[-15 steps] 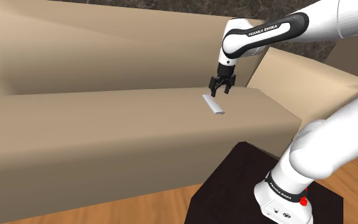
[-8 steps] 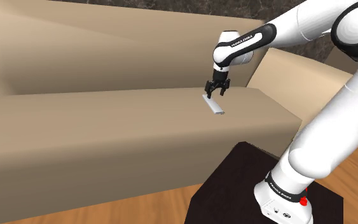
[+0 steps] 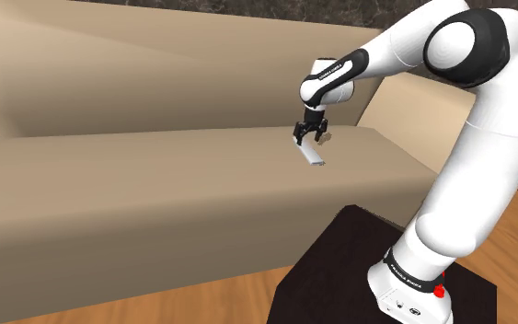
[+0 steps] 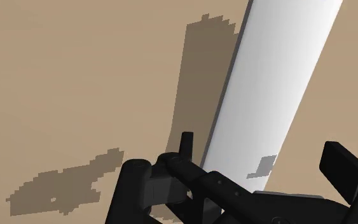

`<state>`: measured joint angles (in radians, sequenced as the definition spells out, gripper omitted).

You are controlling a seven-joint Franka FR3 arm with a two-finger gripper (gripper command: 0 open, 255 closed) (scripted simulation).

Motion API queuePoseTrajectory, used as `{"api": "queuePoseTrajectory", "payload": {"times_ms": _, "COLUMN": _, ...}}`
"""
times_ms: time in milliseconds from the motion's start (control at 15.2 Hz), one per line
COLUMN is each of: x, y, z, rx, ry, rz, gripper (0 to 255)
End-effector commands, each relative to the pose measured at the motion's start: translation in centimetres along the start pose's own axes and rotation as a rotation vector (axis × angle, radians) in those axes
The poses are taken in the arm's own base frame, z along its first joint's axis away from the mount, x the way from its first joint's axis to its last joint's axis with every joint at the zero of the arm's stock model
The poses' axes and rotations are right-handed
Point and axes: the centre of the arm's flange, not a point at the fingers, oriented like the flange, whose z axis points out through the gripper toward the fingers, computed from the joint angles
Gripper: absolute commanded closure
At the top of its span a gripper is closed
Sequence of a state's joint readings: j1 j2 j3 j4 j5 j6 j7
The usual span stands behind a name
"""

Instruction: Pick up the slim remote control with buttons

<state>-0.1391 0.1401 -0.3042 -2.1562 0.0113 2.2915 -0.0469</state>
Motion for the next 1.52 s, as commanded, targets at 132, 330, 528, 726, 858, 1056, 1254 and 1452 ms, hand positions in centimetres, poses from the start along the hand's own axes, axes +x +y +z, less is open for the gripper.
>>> {"api": "queuePoseTrajectory", "payload": {"times_ms": 132, "x": 0.0, "y": 0.0, "z": 2.1, "rx": 0.000, "ry": 0.001, "rz": 0.001, "gripper": 0}}
{"api": "queuePoseTrajectory", "payload": {"times_ms": 330, "x": 0.0, "y": 0.0, "z": 3.0, "rx": 0.000, "ry": 0.001, "rz": 0.001, "gripper": 0}}
{"api": "queuePoseTrajectory", "payload": {"times_ms": 528, "x": 0.0, "y": 0.0, "z": 2.9, "rx": 0.000, "ry": 0.001, "rz": 0.001, "gripper": 255}}
{"api": "queuePoseTrajectory", "payload": {"times_ms": 726, "x": 0.0, "y": 0.0, "z": 2.9, "rx": 0.000, "ry": 0.001, "rz": 0.001, "gripper": 255}}
{"api": "queuePoseTrajectory", "payload": {"times_ms": 858, "x": 0.0, "y": 0.0, "z": 2.9, "rx": 0.000, "ry": 0.001, "rz": 0.001, "gripper": 255}}
{"api": "queuePoseTrajectory", "payload": {"times_ms": 1056, "x": 0.0, "y": 0.0, "z": 2.4, "rx": 0.000, "ry": 0.001, "rz": 0.001, "gripper": 255}}
{"api": "queuePoseTrajectory", "payload": {"times_ms": 1254, "x": 0.0, "y": 0.1, "z": 0.9, "rx": 0.000, "ry": 0.001, "rz": 0.001, "gripper": 255}}
{"api": "queuePoseTrajectory", "payload": {"times_ms": 1452, "x": 0.0, "y": 0.1, "z": -0.7, "rx": 0.000, "ry": 0.001, "rz": 0.001, "gripper": 255}}
